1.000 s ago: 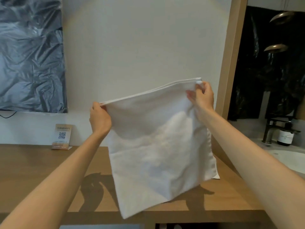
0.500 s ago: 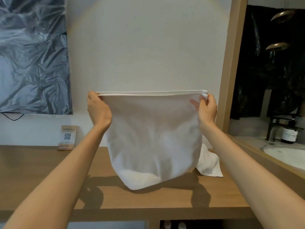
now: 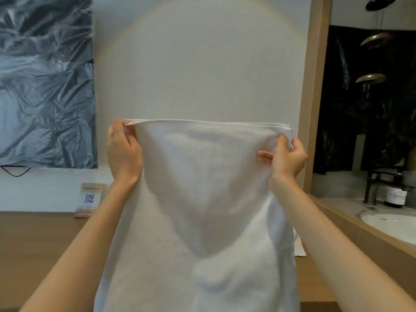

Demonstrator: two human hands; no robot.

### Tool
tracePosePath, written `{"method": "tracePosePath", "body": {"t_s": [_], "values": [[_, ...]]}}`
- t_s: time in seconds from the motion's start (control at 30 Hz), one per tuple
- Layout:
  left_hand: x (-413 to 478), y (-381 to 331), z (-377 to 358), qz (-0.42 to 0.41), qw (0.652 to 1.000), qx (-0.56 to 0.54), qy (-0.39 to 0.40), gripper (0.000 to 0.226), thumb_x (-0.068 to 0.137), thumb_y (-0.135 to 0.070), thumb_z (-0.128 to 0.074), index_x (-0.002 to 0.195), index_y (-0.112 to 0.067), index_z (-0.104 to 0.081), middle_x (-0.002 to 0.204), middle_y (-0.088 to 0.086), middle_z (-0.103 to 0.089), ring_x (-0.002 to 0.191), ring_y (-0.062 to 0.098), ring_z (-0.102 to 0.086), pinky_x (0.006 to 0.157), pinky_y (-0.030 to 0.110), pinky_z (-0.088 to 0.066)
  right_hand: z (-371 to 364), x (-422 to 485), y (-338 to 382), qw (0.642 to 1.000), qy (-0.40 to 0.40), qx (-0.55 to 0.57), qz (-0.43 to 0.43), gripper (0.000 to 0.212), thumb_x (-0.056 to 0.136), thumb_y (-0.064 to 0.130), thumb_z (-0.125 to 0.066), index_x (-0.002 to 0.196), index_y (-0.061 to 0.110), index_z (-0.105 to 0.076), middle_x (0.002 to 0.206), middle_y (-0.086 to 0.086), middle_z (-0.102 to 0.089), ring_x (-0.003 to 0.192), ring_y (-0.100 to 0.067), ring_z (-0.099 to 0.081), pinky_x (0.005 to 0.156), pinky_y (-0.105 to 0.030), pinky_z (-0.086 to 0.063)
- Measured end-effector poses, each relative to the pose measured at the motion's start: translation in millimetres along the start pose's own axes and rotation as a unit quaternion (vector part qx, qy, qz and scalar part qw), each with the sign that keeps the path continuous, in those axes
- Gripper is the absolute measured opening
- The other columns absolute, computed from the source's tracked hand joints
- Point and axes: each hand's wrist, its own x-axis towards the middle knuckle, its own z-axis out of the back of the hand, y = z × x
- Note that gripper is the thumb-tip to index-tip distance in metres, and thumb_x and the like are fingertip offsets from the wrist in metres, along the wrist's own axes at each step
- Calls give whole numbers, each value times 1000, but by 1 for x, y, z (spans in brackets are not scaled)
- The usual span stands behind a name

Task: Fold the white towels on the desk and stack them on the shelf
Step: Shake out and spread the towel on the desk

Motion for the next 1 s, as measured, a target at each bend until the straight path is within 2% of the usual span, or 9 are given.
{"method": "tracePosePath", "body": {"t_s": [0.1,0.23,0.33,0.53,0.6,0.67,0.73,0.93,1.0], "values": [[-12,30,-11,24,987,82,135,20,98,-11,-35,101,-4,-53,104,23,-58,93,36,-54,70,33,-32,7,14,-39,993,5,-31,-116,5,97,15,-47,99,12,-49,87,-2,-56,38,-14,-63,46,-28,-56],[-57,95,-29,52,954,170,241,17,98,-16,-36,94,-10,-51,103,19,-59,91,38,-56,71,39,-38,27,16,-108,962,30,-143,-232,29,96,13,-48,123,4,-53,113,-17,-60,47,-20,-66,49,-30,-58],[-92,123,-38,47,941,231,244,19,99,-13,-36,98,-4,-53,101,20,-58,92,38,-55,68,41,-37,32,3,-146,950,46,-190,-244,30,99,21,-46,125,6,-53,111,-16,-63,59,-19,-66,62,-35,-58],[-111,162,-65,35,916,301,264,25,101,-19,-32,102,-5,-53,106,15,-55,89,37,-54,62,37,-34,21,5,-204,945,33,-162,-282,11,101,15,-39,106,14,-49,100,-14,-53,78,-27,-59,54,-27,-54],[-111,172,-71,51,909,303,281,27,102,-20,-30,104,-5,-52,107,15,-53,87,37,-56,64,37,-34,18,8,-216,939,49,-163,-300,13,101,15,-39,110,17,-48,92,-10,-53,69,-22,-61,58,-29,-56],[-113,187,-79,60,898,315,301,26,102,-19,-32,104,-5,-53,106,17,-53,88,37,-57,65,36,-33,14,12,-239,933,69,-167,-313,10,101,15,-39,108,18,-46,80,-6,-52,53,-16,-61,45,-23,-51],[-117,204,-87,75,882,338,320,24,101,-16,-34,104,-4,-54,107,19,-54,92,38,-57,66,36,-33,8,14,-262,923,92,-195,-319,8,101,16,-40,105,19,-47,80,-6,-53,56,-15,-61,42,-20,-49],[-139,235,-104,188,846,335,369,24,95,-1,-36,114,4,-50,124,25,-46,107,46,-52,85,48,-41,2,7,-316,904,175,-279,-274,12,98,13,-37,92,13,-48,78,-6,-53,64,-16,-57,34,-13,-38],[-148,242,-111,214,828,319,408,31,93,1,-40,123,7,-42,131,26,-40,113,46,-49,95,48,-39,3,5,-328,890,213,-309,-261,17,96,14,-39,107,10,-52,93,-6,-55,80,-18,-57,51,-12,-45]]}}
